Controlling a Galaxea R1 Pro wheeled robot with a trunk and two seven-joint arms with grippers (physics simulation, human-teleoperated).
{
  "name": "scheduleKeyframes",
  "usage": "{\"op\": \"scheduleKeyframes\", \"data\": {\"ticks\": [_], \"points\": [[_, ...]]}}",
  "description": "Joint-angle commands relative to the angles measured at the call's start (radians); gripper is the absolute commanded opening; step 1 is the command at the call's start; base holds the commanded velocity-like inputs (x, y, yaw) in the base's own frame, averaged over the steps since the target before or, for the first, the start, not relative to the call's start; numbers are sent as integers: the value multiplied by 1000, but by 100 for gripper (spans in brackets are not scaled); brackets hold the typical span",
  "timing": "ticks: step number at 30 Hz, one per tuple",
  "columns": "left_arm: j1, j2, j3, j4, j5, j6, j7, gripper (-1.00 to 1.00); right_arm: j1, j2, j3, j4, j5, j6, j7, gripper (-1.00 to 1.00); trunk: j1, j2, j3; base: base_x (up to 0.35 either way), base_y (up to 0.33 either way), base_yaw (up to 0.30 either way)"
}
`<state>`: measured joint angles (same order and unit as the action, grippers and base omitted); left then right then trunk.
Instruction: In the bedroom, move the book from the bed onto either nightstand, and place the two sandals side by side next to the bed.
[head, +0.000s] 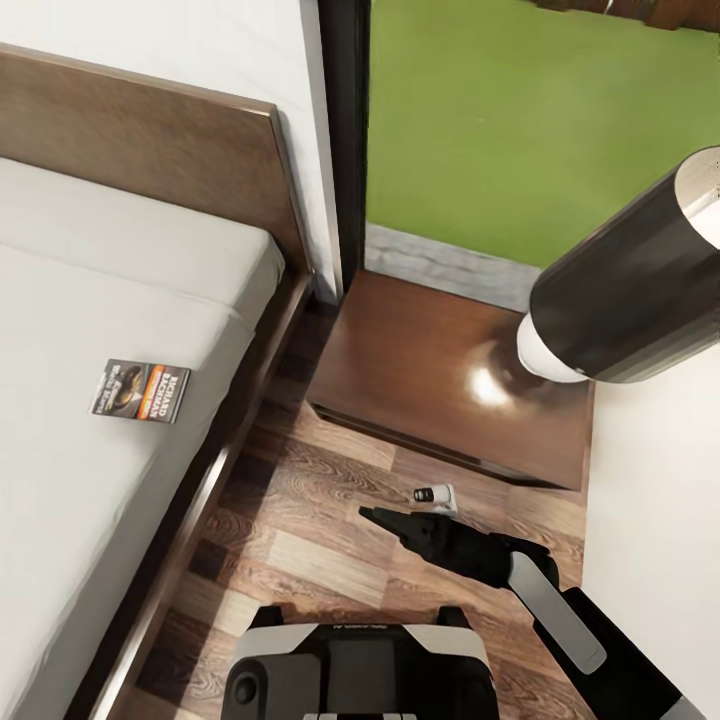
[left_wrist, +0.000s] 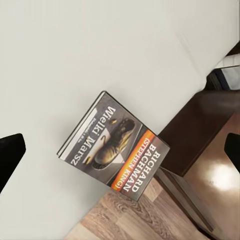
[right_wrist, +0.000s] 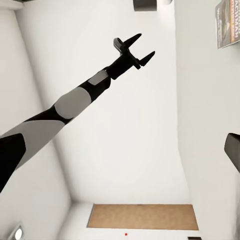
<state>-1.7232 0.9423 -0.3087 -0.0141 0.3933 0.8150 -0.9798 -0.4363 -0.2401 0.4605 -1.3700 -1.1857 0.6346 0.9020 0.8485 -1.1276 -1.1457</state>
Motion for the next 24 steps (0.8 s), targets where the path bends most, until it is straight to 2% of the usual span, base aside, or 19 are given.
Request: {"op": "scheduleKeyframes", "data": {"ticks": [1, 21, 24], "points": [[-1, 1, -9, 0, 7, 6, -3, 100, -1, -1, 2, 0, -9, 7, -2, 100, 0, 0, 1, 0, 0, 0], [-1, 1, -9, 0, 6, 4, 1, 100, -1, -1, 4, 0, -8, 6, -2, 100, 0, 0, 33, 0, 0, 0], [-1, 1, -9, 0, 6, 4, 2, 100, -1, -1, 4, 0, -8, 6, -2, 100, -11, 21, 47, 0, 0, 0]]}}
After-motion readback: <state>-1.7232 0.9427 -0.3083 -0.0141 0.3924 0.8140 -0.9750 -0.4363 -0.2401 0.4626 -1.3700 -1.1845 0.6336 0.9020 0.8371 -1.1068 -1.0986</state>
